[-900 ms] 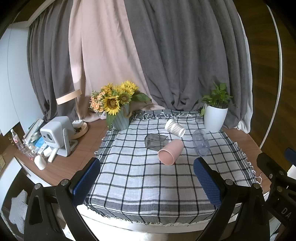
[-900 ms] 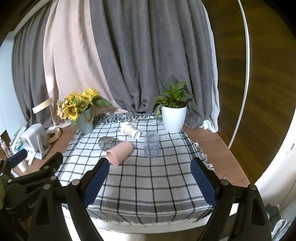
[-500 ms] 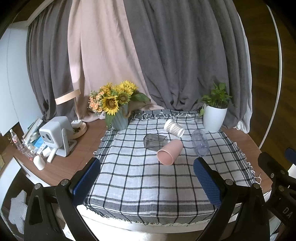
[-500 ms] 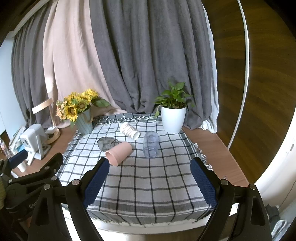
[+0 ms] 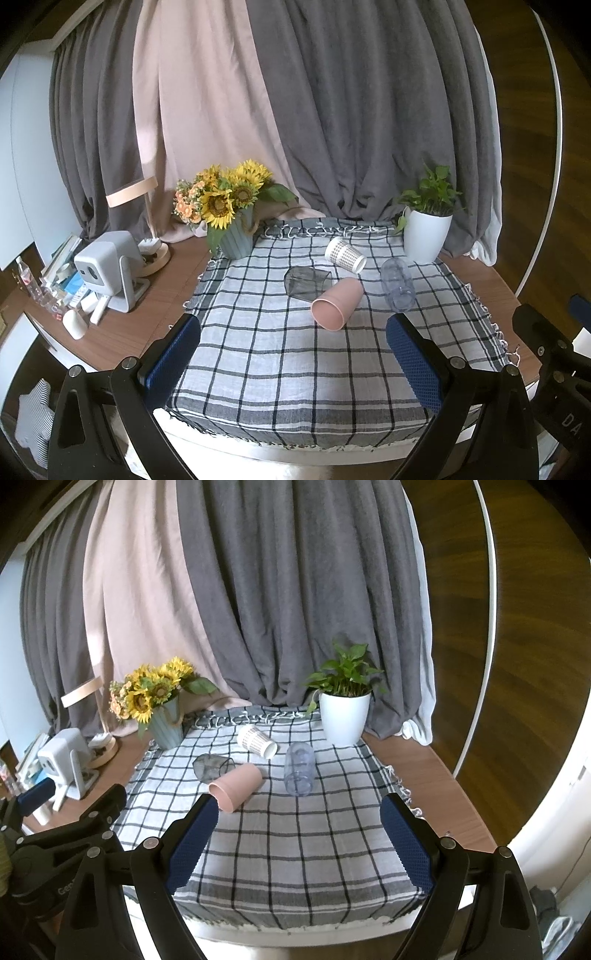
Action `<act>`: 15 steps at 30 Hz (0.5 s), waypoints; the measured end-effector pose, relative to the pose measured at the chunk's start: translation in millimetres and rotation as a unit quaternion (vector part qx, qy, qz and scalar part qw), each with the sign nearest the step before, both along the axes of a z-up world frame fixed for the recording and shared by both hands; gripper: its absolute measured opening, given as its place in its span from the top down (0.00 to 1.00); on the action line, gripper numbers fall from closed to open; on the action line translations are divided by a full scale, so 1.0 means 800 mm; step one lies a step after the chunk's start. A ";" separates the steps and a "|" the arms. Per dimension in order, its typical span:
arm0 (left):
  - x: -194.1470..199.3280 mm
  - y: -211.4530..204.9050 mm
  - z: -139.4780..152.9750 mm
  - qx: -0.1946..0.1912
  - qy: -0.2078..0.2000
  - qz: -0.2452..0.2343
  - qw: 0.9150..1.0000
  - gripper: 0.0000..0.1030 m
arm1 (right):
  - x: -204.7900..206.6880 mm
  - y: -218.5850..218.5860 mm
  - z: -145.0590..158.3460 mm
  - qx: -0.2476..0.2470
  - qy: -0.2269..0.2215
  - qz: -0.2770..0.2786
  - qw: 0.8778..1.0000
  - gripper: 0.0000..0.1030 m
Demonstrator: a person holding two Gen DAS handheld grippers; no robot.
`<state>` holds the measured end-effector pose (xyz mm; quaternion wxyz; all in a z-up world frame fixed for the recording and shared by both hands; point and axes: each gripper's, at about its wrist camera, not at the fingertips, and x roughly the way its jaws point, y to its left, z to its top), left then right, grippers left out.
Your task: Flip cup upside down
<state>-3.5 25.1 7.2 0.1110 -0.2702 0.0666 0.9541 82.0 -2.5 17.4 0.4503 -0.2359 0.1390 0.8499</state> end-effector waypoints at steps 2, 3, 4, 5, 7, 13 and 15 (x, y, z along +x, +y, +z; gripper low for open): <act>-0.001 0.000 0.000 0.000 0.000 0.000 1.000 0.00 | -0.001 0.000 0.000 0.000 0.000 -0.001 1.000 0.13; 0.000 0.000 0.001 0.001 0.000 -0.003 1.000 0.00 | -0.002 -0.001 0.000 0.000 0.000 -0.001 1.000 0.13; 0.000 0.000 0.001 0.002 0.001 -0.004 1.000 0.00 | -0.002 -0.001 0.000 0.000 -0.001 -0.001 1.000 0.13; 0.000 0.000 0.001 0.002 0.000 -0.005 1.000 0.00 | -0.002 0.000 0.000 0.000 0.000 0.000 1.000 0.13; 0.000 0.000 0.001 0.000 0.001 -0.010 1.000 0.00 | -0.003 -0.001 0.001 0.001 -0.001 -0.001 1.000 0.13; -0.002 0.002 0.000 0.001 0.001 -0.025 1.000 0.00 | -0.004 -0.002 0.000 -0.001 -0.001 -0.002 1.000 0.13; -0.004 0.003 -0.001 -0.001 0.000 -0.027 1.000 0.00 | -0.005 -0.001 0.000 -0.002 -0.001 -0.003 1.000 0.13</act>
